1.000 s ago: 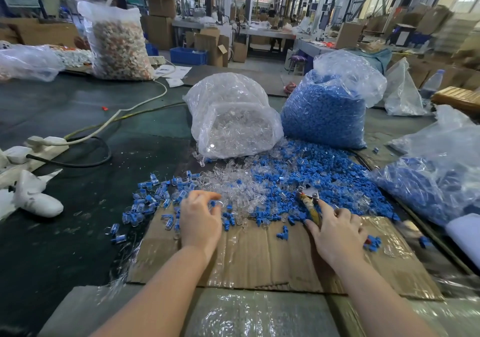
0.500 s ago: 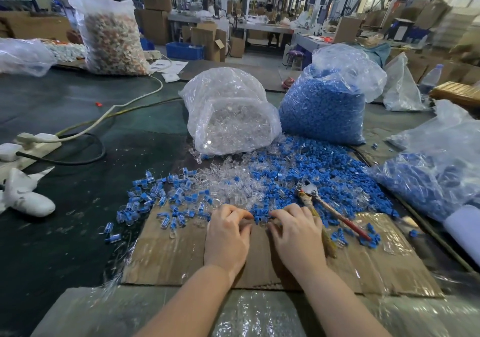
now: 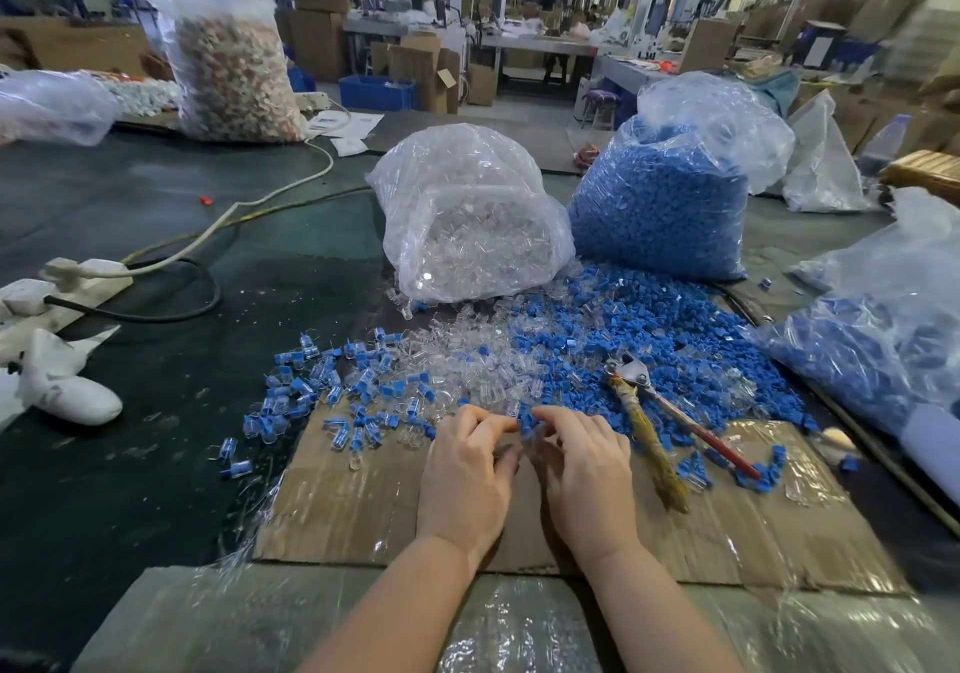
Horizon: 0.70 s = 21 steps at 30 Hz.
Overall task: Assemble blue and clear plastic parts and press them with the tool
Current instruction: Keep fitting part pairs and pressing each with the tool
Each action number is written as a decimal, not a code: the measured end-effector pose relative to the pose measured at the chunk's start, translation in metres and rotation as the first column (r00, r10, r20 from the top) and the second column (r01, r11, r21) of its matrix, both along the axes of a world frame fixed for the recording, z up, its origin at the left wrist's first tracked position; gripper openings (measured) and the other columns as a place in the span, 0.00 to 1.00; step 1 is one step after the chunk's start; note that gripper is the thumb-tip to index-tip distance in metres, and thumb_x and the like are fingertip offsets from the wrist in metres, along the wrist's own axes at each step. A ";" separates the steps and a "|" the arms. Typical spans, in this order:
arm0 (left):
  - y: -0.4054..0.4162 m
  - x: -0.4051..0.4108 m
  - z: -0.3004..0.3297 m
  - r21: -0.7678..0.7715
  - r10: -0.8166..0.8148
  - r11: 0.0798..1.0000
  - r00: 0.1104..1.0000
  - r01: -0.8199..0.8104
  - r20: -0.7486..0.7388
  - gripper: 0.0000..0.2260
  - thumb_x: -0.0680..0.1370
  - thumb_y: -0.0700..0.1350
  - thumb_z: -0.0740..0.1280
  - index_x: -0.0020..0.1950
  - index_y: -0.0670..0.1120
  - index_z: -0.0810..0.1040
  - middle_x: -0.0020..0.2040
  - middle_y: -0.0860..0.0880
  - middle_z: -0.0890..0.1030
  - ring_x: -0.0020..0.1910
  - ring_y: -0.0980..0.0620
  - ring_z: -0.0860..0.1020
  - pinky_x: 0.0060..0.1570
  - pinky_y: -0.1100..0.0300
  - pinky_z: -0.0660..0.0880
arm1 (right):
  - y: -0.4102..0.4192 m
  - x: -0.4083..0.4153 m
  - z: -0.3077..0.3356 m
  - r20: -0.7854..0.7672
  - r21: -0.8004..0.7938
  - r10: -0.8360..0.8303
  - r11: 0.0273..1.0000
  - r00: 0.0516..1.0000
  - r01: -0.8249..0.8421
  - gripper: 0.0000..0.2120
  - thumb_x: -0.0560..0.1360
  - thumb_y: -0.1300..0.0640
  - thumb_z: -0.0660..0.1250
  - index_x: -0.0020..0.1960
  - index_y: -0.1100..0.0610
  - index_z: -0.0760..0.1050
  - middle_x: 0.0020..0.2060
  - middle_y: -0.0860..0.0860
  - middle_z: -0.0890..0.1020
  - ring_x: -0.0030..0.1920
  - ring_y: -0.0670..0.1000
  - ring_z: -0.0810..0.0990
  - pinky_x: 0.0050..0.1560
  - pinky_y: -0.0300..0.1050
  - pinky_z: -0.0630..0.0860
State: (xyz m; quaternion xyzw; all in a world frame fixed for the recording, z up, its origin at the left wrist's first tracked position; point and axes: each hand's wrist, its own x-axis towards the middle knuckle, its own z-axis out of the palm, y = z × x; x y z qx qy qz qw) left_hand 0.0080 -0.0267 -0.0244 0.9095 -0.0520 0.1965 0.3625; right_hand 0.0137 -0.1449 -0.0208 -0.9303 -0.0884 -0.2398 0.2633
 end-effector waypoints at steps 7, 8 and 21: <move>0.000 -0.002 0.004 -0.097 -0.102 0.990 0.995 0.099 -0.017 0.11 0.78 0.43 0.65 0.60 0.49 0.78 0.51 0.55 0.79 0.50 0.57 0.75 0.53 0.65 0.71 | -0.001 -0.005 0.004 -0.015 0.093 0.150 0.985 0.989 -0.148 0.11 0.71 0.61 0.71 0.52 0.54 0.77 0.43 0.47 0.81 0.45 0.51 0.76 0.46 0.47 0.74; 0.000 -0.002 0.004 -0.125 -0.095 0.988 0.995 0.092 -0.022 0.10 0.77 0.42 0.65 0.58 0.48 0.79 0.49 0.56 0.78 0.49 0.58 0.76 0.52 0.65 0.72 | -0.001 -0.005 0.004 -0.016 0.082 0.146 0.986 0.989 -0.144 0.11 0.70 0.61 0.72 0.52 0.55 0.78 0.43 0.47 0.81 0.45 0.52 0.77 0.46 0.46 0.74; 0.001 -0.003 0.008 -0.207 -0.027 0.978 0.999 0.018 -0.044 0.08 0.75 0.40 0.68 0.53 0.47 0.80 0.44 0.59 0.74 0.41 0.67 0.72 0.44 0.80 0.67 | -0.001 -0.005 0.000 -0.149 -0.049 -0.308 0.951 0.940 0.304 0.07 0.64 0.60 0.68 0.40 0.54 0.72 0.38 0.50 0.76 0.42 0.56 0.74 0.42 0.46 0.60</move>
